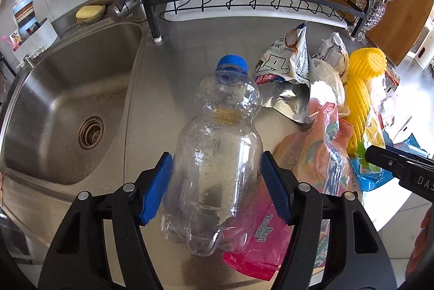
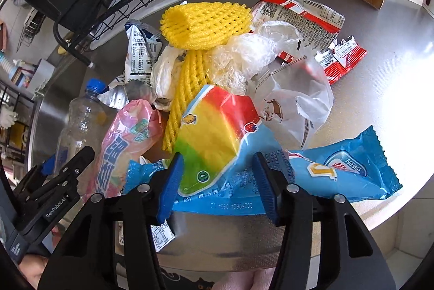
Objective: Collect trash
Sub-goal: 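Grasp the clear plastic bottle with left tool while right tool grasps the rainbow ice-pop wrapper, then carry the bottle and wrapper down toward the floor trash bin with both tools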
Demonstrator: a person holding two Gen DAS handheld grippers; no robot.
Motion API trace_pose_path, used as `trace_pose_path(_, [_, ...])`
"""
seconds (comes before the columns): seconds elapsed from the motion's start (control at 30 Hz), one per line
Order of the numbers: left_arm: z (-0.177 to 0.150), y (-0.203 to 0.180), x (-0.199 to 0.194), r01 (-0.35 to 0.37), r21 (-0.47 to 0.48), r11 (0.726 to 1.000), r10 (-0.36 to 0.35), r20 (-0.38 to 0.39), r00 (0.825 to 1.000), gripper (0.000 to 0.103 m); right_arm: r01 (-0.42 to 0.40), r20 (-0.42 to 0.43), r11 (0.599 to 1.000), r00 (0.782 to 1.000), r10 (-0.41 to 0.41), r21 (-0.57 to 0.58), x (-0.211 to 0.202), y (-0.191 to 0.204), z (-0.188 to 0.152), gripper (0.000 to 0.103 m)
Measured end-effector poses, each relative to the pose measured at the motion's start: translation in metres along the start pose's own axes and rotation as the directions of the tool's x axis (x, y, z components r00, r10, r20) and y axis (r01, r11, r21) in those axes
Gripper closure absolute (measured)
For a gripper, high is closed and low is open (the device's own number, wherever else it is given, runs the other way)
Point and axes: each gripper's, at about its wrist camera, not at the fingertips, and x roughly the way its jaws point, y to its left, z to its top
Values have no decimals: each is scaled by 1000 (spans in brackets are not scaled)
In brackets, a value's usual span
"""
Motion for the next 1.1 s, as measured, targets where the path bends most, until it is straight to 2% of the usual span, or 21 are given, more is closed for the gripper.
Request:
trace_pose_path(0.07, [-1,-1,1,3,0,1000,-3,-2,1000,42,-4,1,1000,1000,4,-4,-2,-2,1,72])
trace_pose_path(0.17, [-2,-4,4,4,8,1000,-4,-5,1000,44,3,2,1000,1000,-3,-21,-3,-2,2,79])
trace_pose_path(0.4, [-6,-11,15,12,24,1000,-12,-34,999,44,20,-11,999,1000,-21,-47,7,-1,2,78])
trace_pose_path(0.63, [-6,-8,16,19,10,1000,-18,-31,999,45,47,1,995,999,-47,-82,7,5,1,91])
trace_pose_path(0.83, [-9,-3,15,2,1,1000,-2,-28,1000,45,52,26,993,998,-50,-108,1,5,-1,96])
trace_pose_path(0.97, [-9,0,1,-13,-9,1000,13,-2,1000,45,43,45,993,998,-38,-113,-11,6,-1,96])
trace_pose_path(1.1, [-4,4,-31,-29,-27,999,30,41,999,45,38,73,993,997,-30,-112,-33,6,-1,97])
